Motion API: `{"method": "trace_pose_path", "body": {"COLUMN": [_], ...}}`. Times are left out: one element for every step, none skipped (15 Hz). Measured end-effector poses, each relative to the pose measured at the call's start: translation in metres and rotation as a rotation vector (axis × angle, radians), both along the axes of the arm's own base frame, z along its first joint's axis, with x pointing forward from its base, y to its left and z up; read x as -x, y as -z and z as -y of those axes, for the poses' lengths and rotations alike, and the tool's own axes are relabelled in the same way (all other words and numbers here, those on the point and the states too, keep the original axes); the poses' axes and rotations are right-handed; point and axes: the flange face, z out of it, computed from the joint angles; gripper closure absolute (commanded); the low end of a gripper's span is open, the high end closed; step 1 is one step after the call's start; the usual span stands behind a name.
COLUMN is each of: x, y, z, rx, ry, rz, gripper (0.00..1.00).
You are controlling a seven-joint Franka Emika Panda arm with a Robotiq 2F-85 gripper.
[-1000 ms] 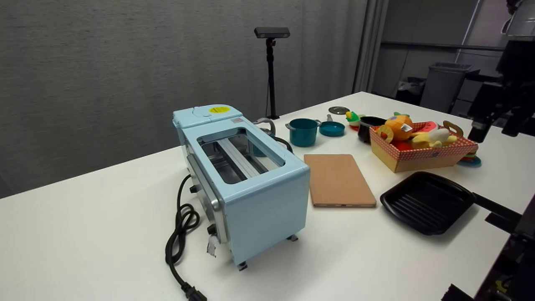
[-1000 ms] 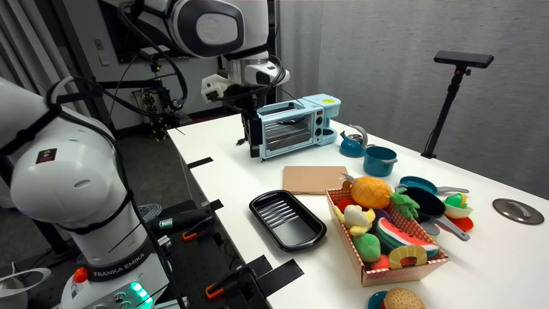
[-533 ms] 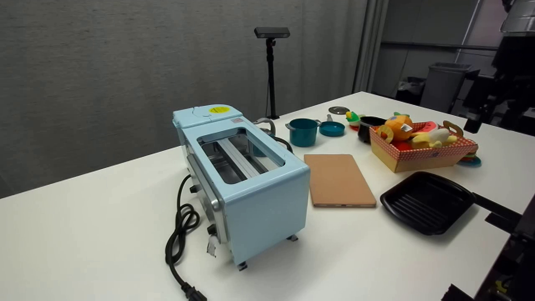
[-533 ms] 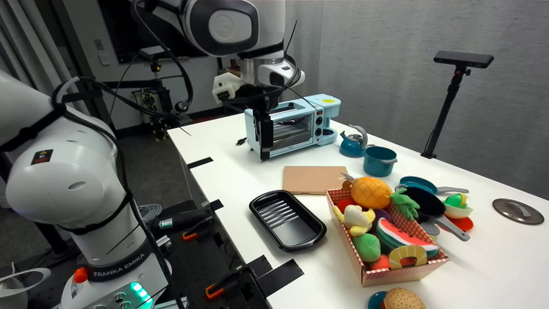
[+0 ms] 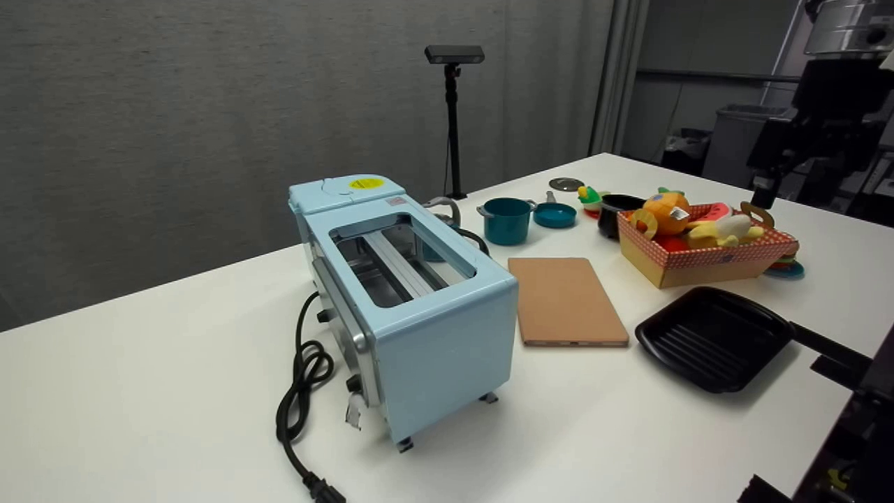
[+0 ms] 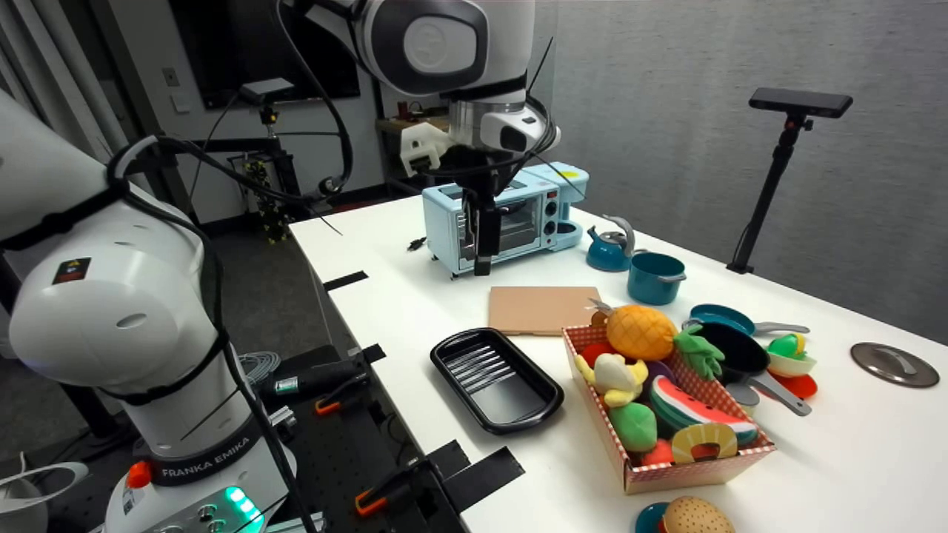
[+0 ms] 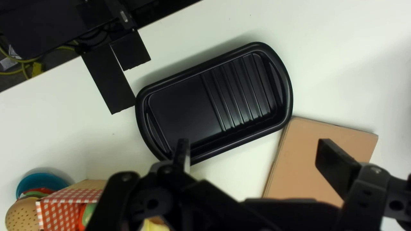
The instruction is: Pick the banana plush toy from the box and put it in the pot
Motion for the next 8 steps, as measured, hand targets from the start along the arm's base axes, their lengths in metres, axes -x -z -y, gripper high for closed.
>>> {"method": "trace_pose_path", "body": {"x": [-0.004,-0.008,-0.012,-0.016,-0.021,-0.025,-0.029,-0.033], "y": [0.000,0.000,0.001,0.001,0.002,0.002,0.002,0.002], "z": [0.001,0.002,0.004,0.005,0.006,0.009,0.012,0.017], "rx": [-0.001,-0.001,0.000,0.000,0.000,0.000,-0.001,-0.003], "ry": [0.002,0.003,0.005,0.006,0.008,0.012,0.018,0.024], "rz": [-0.002,-0.003,-0.003,-0.002,-0.001,0.002,0.006,0.009], "gripper": [0.00,0.00,0.00,0.00,0.00,0.00,0.00,0.00]}}
